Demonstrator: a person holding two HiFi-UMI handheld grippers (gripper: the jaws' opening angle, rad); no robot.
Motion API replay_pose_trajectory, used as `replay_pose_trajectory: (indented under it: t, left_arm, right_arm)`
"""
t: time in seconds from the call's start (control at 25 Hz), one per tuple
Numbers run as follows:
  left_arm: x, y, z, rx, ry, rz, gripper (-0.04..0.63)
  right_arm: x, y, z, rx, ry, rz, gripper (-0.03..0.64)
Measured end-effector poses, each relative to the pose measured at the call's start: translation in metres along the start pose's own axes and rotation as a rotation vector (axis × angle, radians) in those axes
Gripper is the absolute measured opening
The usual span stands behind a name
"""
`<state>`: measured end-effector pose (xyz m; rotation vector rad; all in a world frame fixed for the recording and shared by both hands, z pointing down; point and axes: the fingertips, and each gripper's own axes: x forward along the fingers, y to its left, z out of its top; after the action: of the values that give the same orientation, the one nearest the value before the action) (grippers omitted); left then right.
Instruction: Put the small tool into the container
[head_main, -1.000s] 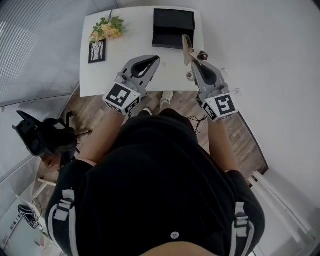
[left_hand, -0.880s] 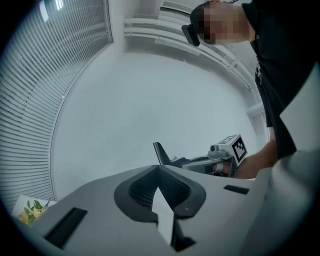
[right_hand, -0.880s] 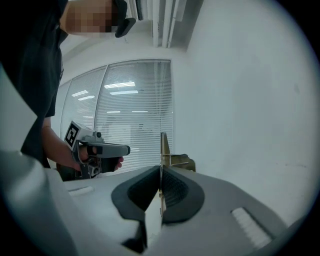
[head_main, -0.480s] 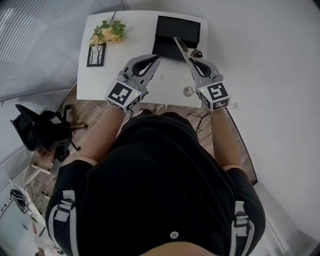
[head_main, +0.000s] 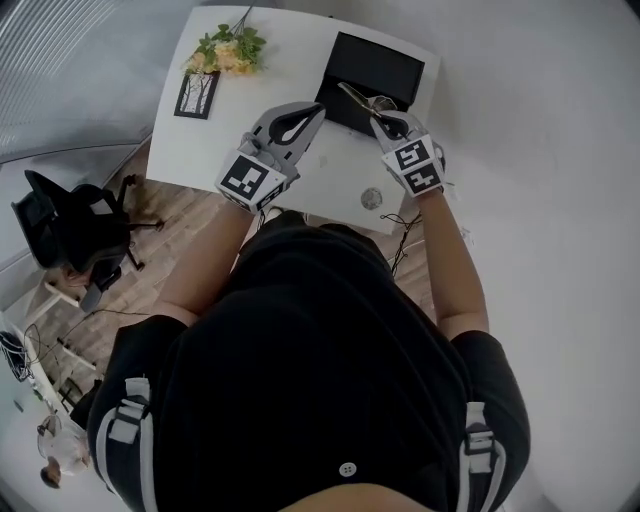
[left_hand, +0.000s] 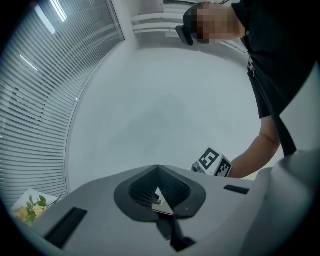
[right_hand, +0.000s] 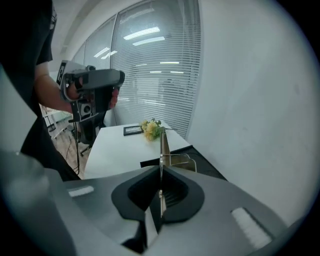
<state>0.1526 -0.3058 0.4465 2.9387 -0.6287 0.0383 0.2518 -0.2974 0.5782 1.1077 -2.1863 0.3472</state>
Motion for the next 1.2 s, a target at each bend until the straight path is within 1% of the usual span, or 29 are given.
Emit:
replay_pose_trajectory:
  t: [0.2, 0.4, 0.6, 0.8, 0.96, 1.2]
  left_arm:
    - [0.005, 0.012, -0.01, -0.014, 0.007, 0.058, 0.008]
    - [0.01, 0.018, -0.013, -0.024, 0.006, 0.093, 0.008]
    - [0.009, 0.019, -0.019, -0.014, 0.017, 0.118, 0.008]
    - [0.009, 0.018, -0.02, -0.013, 0.018, 0.128, 0.008]
    - [0.005, 0.018, -0.023, -0.015, 0.043, 0.143, 0.008]
    - [0.003, 0.016, -0.02, -0.018, 0.023, 0.148, 0.008]
  right_arm:
    - [0.04, -0.003, -0.027, -0.04, 0.1, 0.087, 0.014]
    - [0.066, -0.004, -0.049, -0.054, 0.192, 0.147, 0.014]
    - [0.086, -0.001, -0.074, -0.078, 0.262, 0.203, 0.014]
    - [0.103, 0.002, -0.09, -0.092, 0.313, 0.246, 0.015]
    - [0.112, 0.004, -0.097, -0.082, 0.335, 0.263, 0.015]
    - [0.12, 0.001, -0.102, -0.078, 0.361, 0.267, 0.025]
